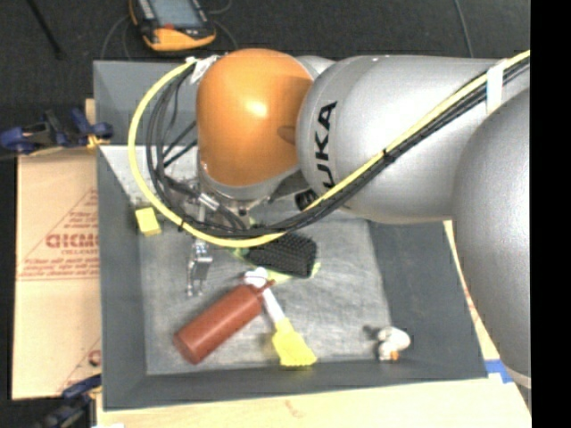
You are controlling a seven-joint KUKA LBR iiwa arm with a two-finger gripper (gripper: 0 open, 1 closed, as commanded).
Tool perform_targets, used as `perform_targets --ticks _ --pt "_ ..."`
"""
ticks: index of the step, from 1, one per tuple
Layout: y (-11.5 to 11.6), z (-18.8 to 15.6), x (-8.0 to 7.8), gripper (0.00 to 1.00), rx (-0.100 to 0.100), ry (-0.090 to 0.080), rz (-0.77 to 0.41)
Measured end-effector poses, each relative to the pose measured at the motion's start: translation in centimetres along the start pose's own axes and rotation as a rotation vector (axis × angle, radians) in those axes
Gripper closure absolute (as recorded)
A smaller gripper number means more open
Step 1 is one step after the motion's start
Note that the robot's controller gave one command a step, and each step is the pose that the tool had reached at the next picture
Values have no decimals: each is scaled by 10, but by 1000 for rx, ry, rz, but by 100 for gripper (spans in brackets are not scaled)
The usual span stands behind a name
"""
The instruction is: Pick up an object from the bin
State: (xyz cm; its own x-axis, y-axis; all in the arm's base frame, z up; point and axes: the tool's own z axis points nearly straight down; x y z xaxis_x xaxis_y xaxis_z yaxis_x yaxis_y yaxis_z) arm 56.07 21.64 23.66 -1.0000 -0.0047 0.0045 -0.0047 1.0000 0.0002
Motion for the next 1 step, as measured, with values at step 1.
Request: perform_targets --ticks 1 --pt "-1 -5 -2 0 -2 -8 4"
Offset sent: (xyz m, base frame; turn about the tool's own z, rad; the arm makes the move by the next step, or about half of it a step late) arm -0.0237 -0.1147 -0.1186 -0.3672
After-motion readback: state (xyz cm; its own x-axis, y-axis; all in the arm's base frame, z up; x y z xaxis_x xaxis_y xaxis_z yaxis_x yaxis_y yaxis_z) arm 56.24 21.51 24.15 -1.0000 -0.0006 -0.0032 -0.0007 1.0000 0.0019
